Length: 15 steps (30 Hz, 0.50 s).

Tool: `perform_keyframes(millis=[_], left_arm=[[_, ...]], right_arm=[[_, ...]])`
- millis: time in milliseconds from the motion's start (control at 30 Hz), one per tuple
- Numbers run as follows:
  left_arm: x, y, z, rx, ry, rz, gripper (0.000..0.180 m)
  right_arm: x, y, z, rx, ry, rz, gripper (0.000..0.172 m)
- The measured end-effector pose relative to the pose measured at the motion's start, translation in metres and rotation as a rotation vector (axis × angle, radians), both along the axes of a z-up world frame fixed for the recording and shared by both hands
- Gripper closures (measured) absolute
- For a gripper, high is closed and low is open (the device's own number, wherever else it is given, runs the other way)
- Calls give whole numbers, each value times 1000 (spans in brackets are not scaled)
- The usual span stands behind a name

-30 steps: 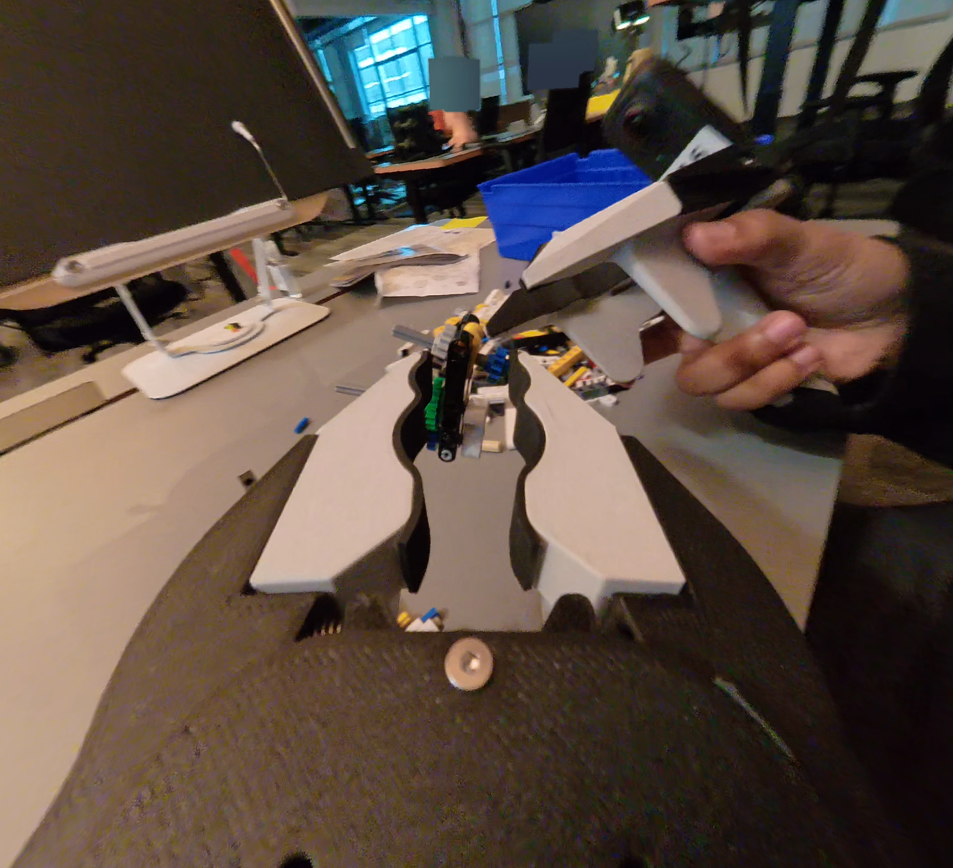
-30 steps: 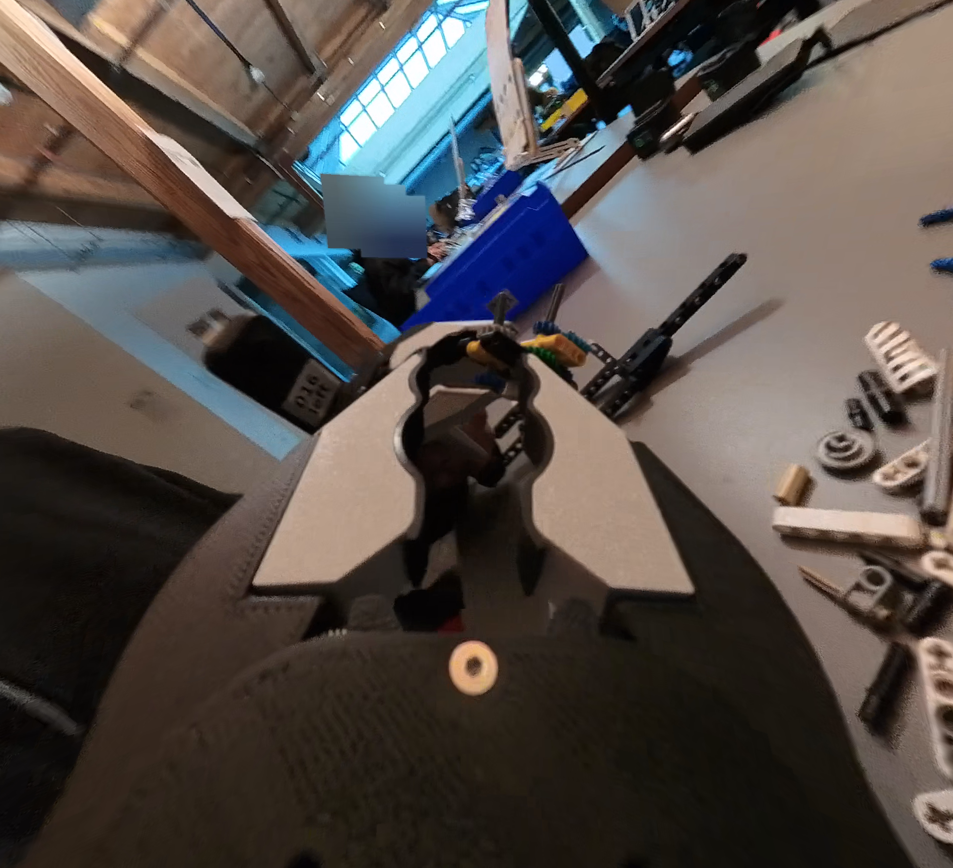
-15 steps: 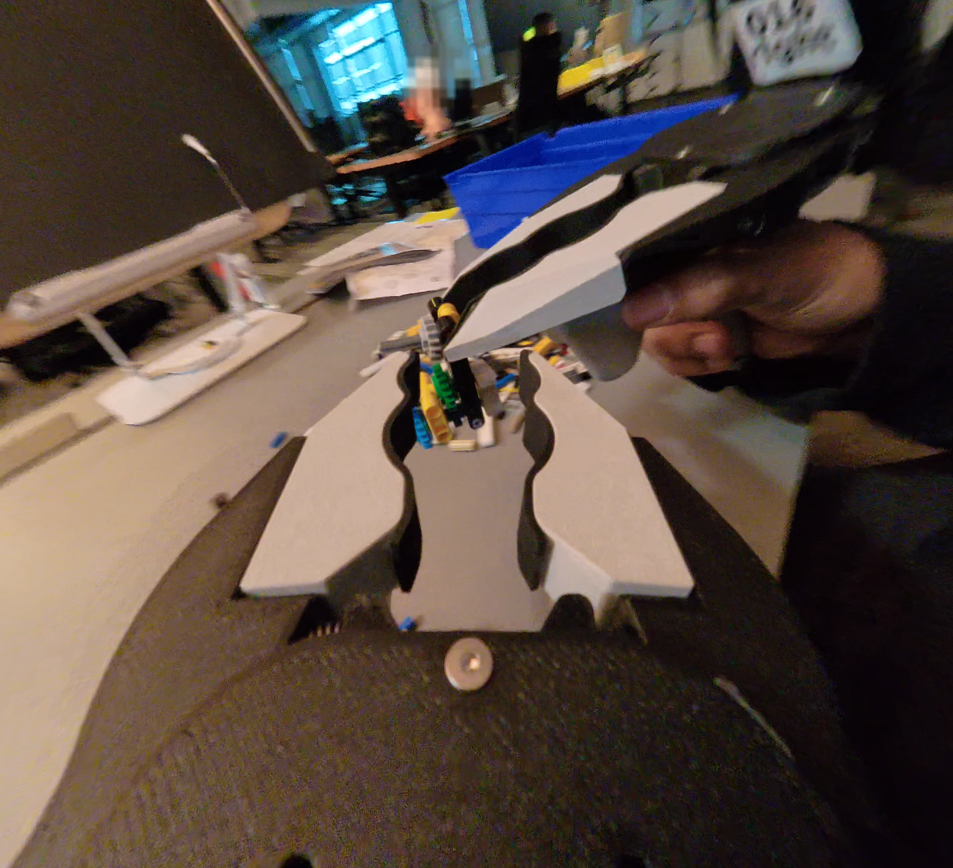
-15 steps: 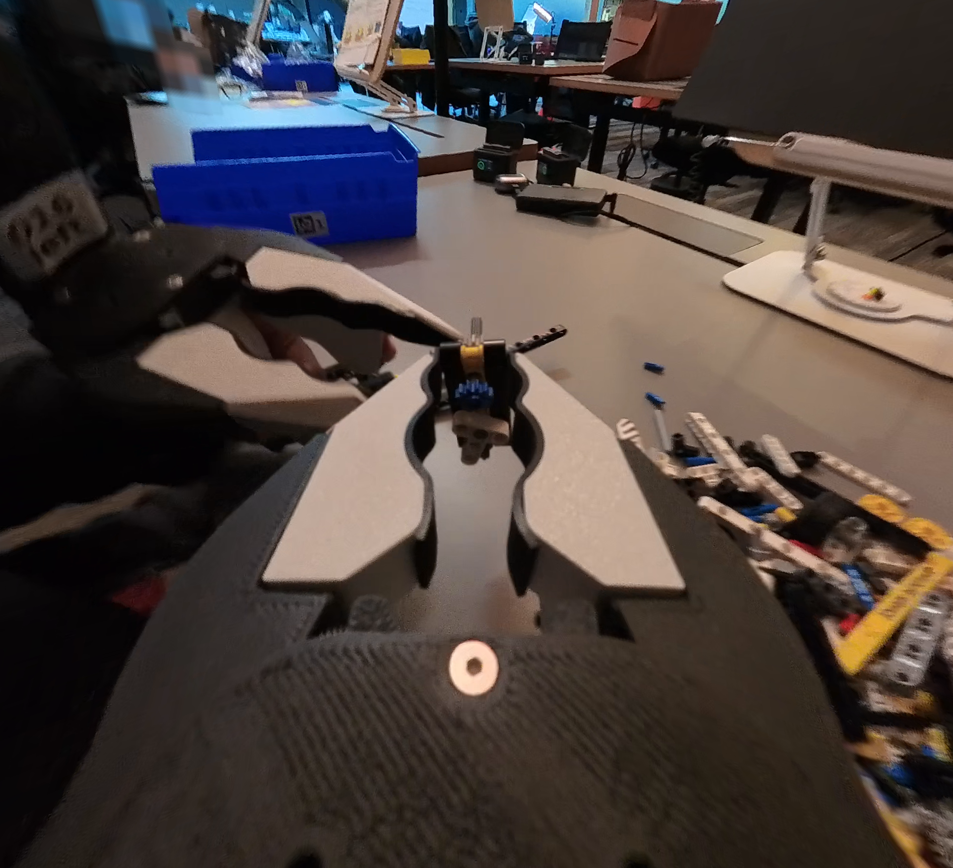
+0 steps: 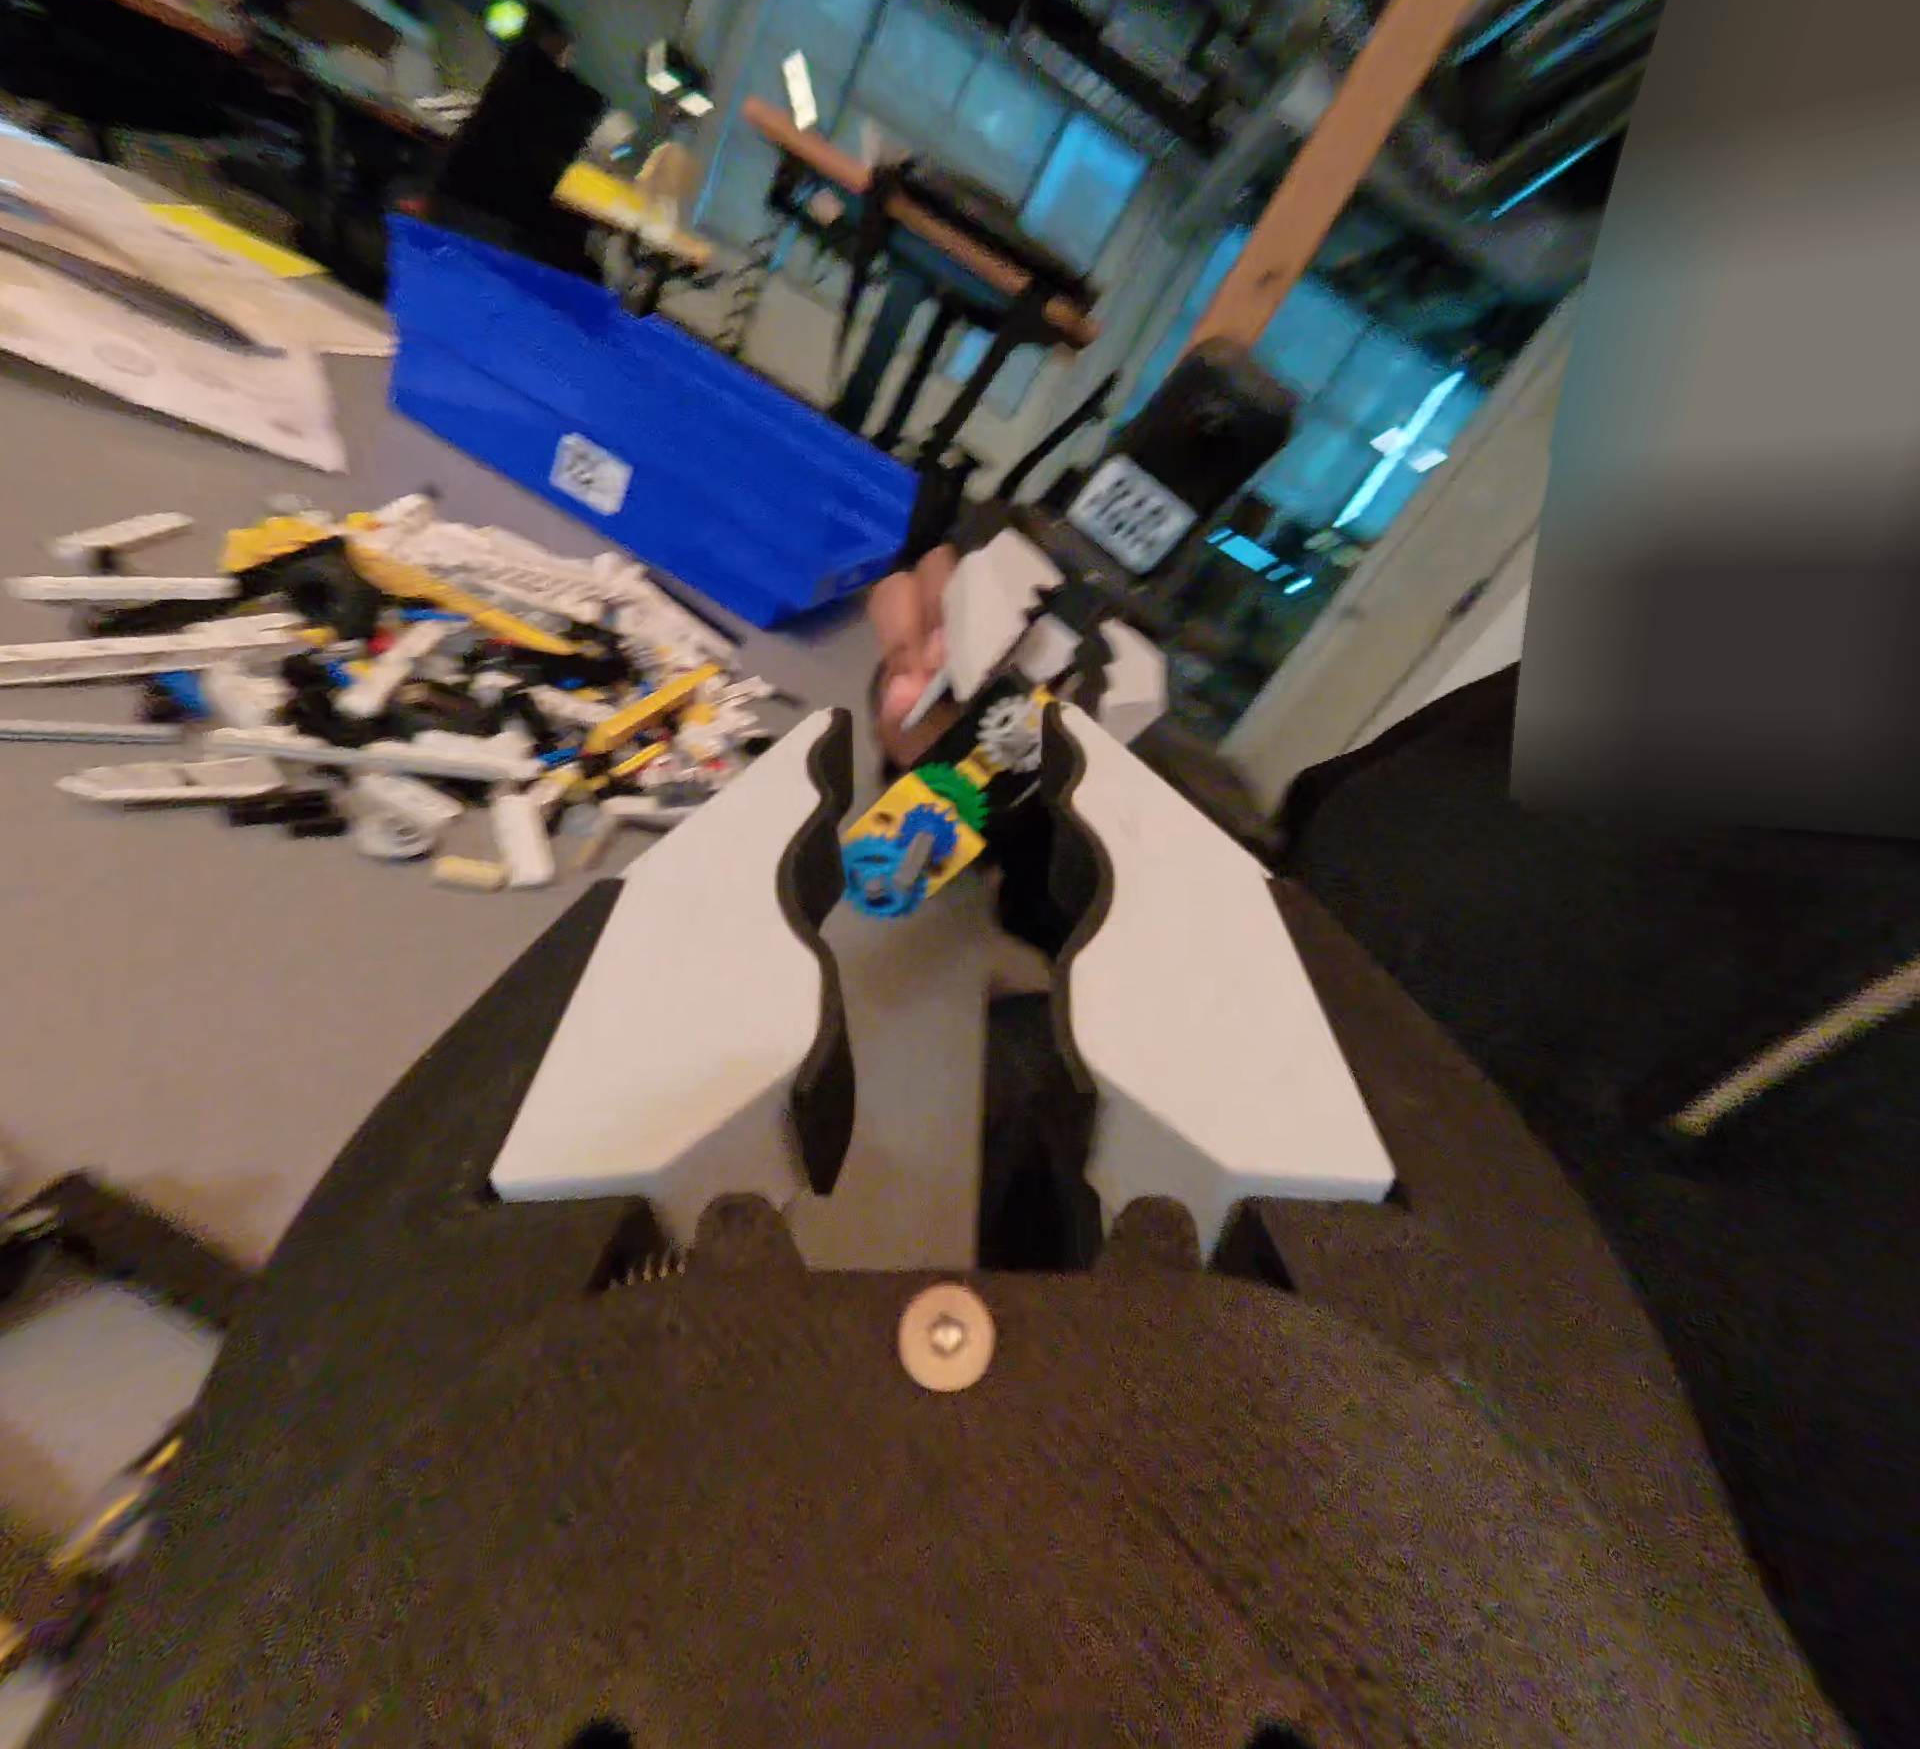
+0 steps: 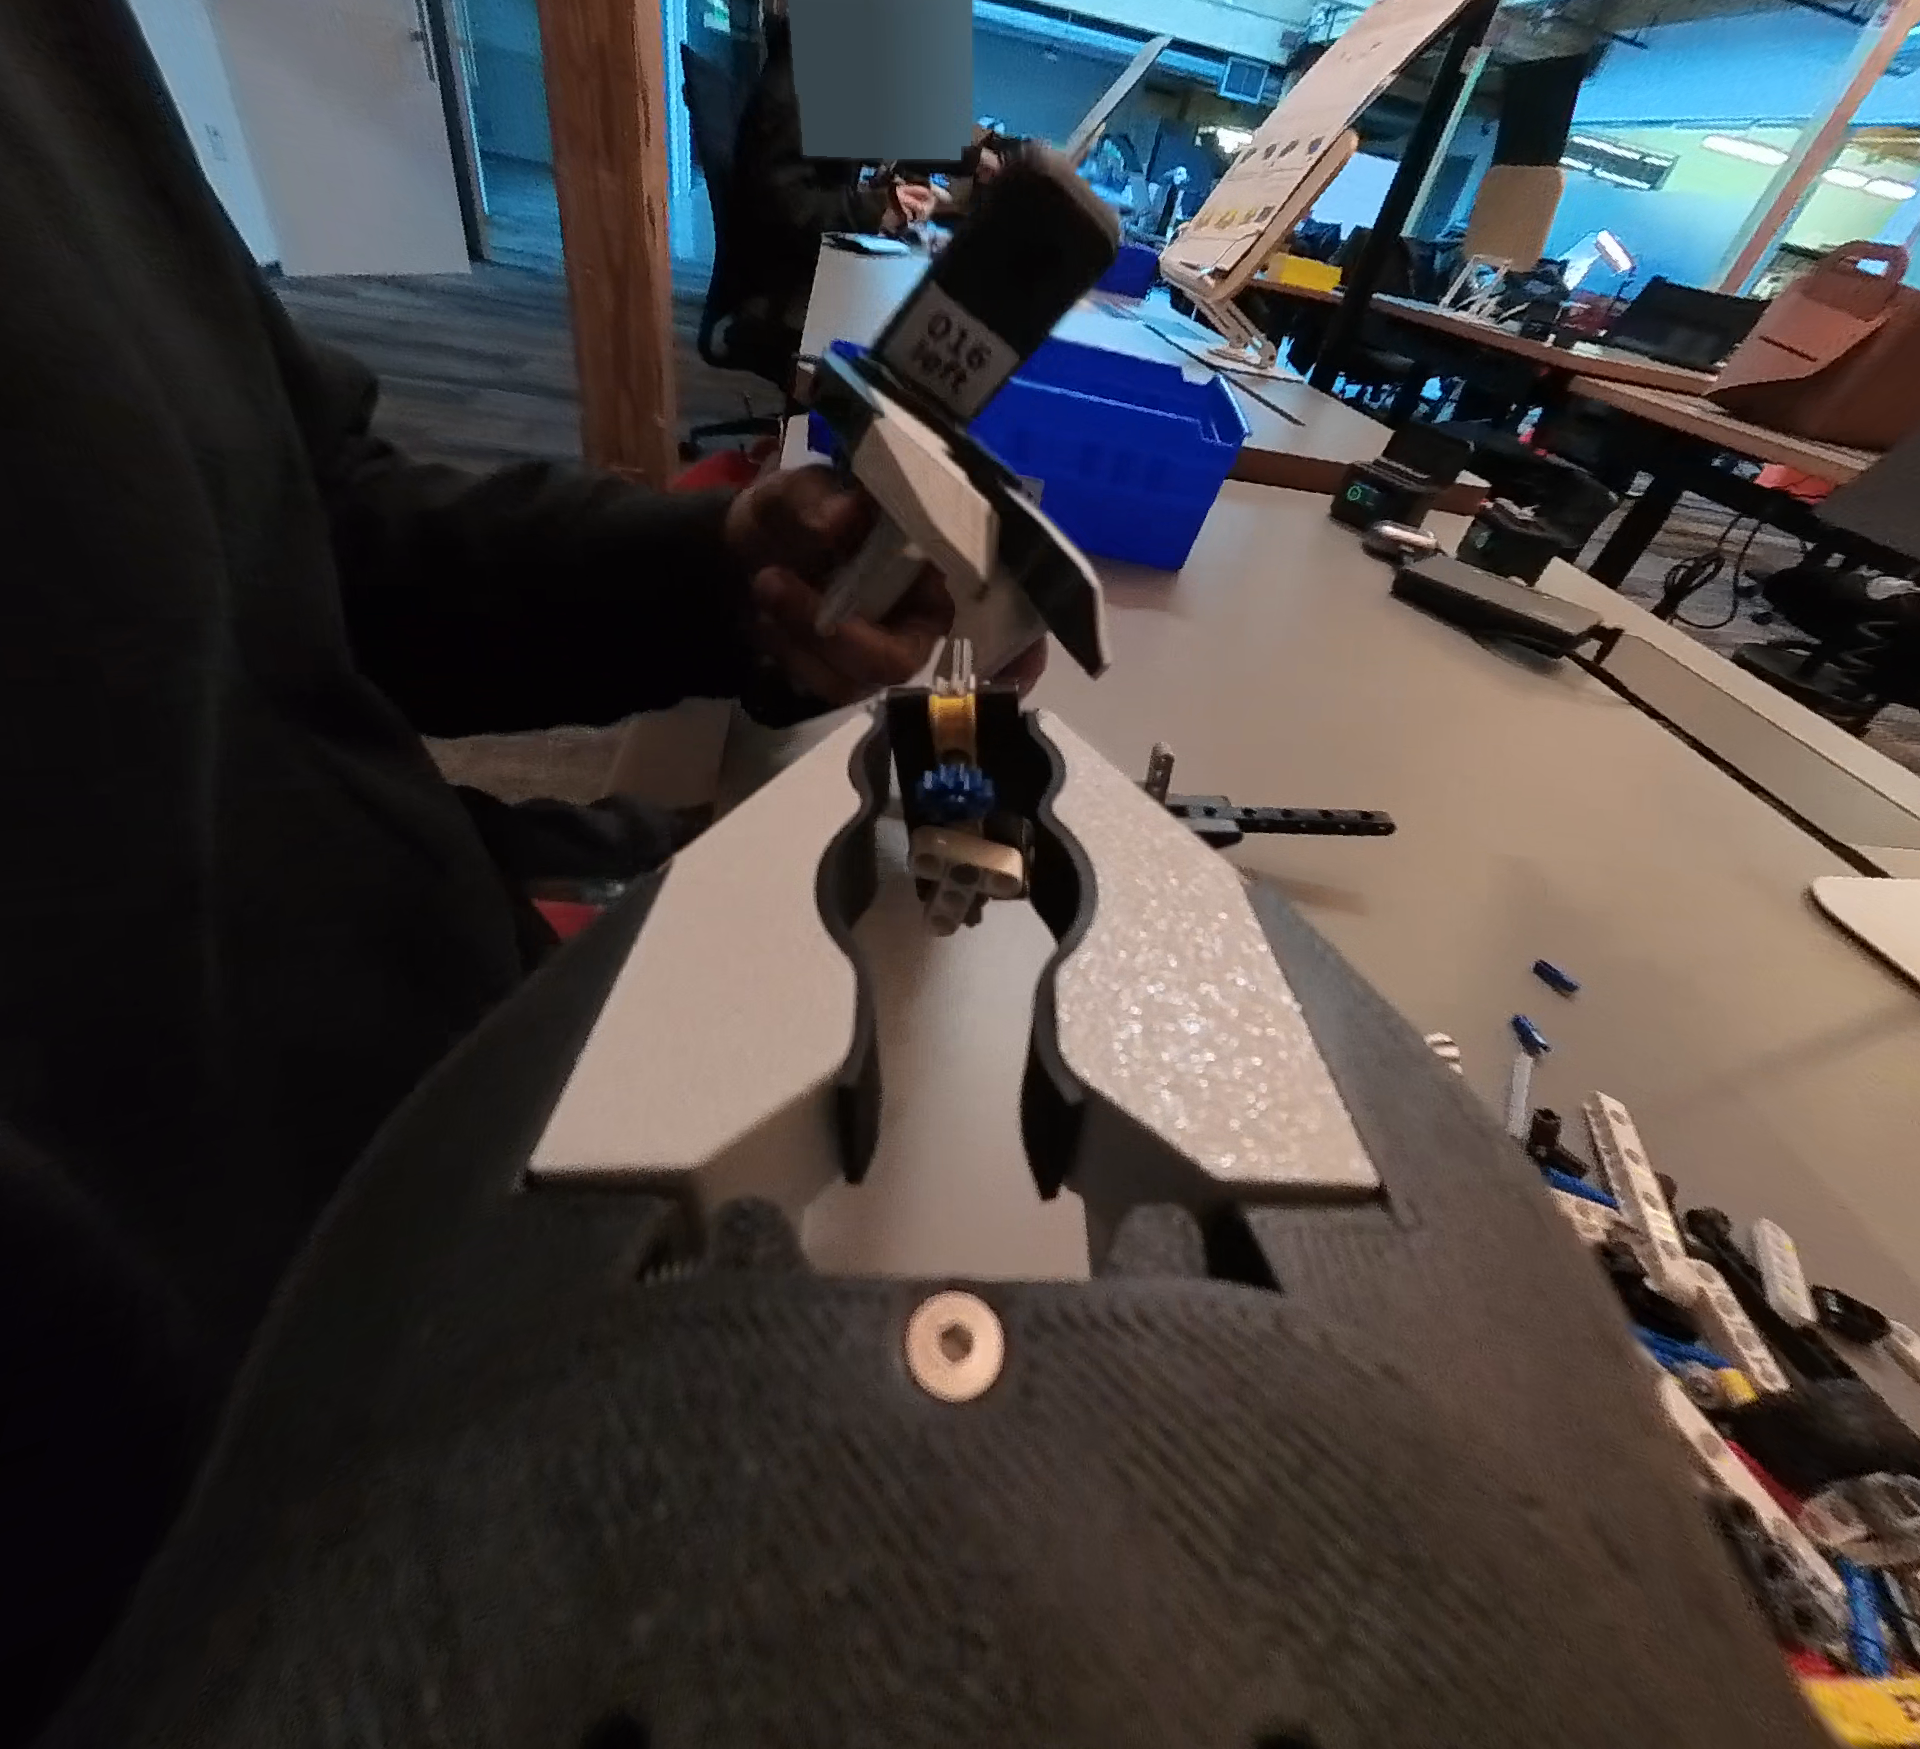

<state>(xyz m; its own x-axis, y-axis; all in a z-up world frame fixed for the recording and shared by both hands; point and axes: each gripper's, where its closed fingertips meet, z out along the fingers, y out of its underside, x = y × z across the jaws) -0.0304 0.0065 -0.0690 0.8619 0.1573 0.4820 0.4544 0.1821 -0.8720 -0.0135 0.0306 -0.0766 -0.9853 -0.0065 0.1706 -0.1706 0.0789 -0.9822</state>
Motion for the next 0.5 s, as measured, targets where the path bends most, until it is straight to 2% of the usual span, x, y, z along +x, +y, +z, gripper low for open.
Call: perform_keyframes(millis=[67,133,300,367,500], left_arm=[[-8,-4,-7,-115,51,87,154],[-4,-6,-3,-147,69,84,153],[18,6,-8,-160,-89,-85,142],[25,12,-8,-133,-154,-147,142],[29,17,-14,-165,-165,-172,149]], right_arm=[[-2,0,-5,38,47,-27,149],[-4,-1,-8,69,116,-61,149],[4,-9,-10,109,268,-86,150],[6,-12,-11,133,332,-102,150],[13,-18,-11,157,389,-94,150]])
